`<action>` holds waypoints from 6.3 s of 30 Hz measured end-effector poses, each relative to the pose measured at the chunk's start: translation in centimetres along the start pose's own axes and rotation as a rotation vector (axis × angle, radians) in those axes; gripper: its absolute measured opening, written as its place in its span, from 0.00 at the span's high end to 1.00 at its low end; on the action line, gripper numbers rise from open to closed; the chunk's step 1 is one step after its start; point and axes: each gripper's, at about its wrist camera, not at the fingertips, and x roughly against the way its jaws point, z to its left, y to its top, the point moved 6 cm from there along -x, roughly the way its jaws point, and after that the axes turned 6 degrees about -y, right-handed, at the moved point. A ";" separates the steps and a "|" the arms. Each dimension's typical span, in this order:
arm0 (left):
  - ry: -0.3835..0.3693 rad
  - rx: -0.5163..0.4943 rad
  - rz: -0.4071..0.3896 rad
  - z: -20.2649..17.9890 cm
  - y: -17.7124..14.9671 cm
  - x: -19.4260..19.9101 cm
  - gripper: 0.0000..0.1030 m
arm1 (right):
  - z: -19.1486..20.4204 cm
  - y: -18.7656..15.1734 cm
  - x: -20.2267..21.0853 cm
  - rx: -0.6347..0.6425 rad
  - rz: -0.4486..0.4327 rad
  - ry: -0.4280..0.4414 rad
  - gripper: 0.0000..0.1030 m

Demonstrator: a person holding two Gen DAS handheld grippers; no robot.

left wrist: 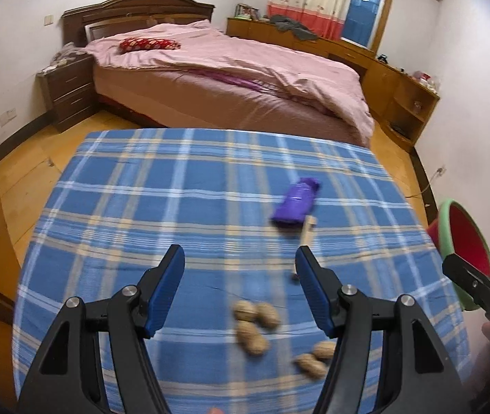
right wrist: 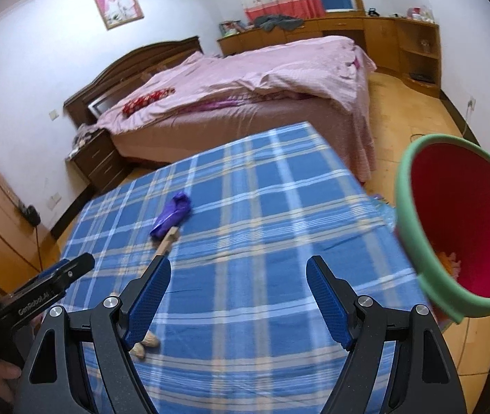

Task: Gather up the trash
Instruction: 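Move both tools back over the purple bag and wooden stick, then grasp the wooden stick with the right tool while the left tool grasps the purple plastic bag, then carry the purple bag and wooden stick with both tools over the bucket, then open both tools to drop the bag and stick into the bucket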

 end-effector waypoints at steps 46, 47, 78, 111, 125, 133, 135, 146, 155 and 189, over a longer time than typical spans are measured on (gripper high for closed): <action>-0.017 0.118 -0.019 6.2 -0.7 -2.2 0.35 | 9.4 -1.5 -10.3 0.148 0.119 -0.023 0.90; -0.013 0.116 -0.017 6.1 -0.8 -2.3 0.35 | 9.1 -1.4 -9.9 0.140 0.112 -0.017 0.90; -0.100 -0.100 0.094 -5.2 3.4 -8.1 0.35 | -2.7 4.0 -6.2 -0.032 -0.005 -0.022 0.90; -0.131 -0.096 0.103 -6.8 2.5 -8.0 0.70 | -4.0 3.8 -5.1 -0.083 -0.001 0.037 0.90; -0.243 -0.061 0.036 -9.9 1.6 -1.9 0.70 | -5.7 2.5 1.8 -0.107 -0.078 0.045 0.90; -0.293 -0.095 0.009 -13.3 1.1 0.7 0.70 | -8.2 2.2 5.8 -0.141 -0.138 0.022 0.90; -0.304 -0.103 0.008 -14.1 1.1 1.0 0.70 | -8.9 2.1 6.6 -0.151 -0.152 0.015 0.90; -0.359 -0.143 0.019 -18.6 0.5 1.4 0.70 | -12.9 1.3 9.3 -0.209 -0.195 -0.027 0.90; -0.394 -0.204 0.059 -23.3 0.0 -0.5 0.70 | -16.6 0.7 10.0 -0.265 -0.202 -0.071 0.90; -0.458 -0.411 0.203 -35.8 -4.0 -9.8 0.57 | -26.5 -0.6 5.4 -0.401 -0.114 -0.159 0.75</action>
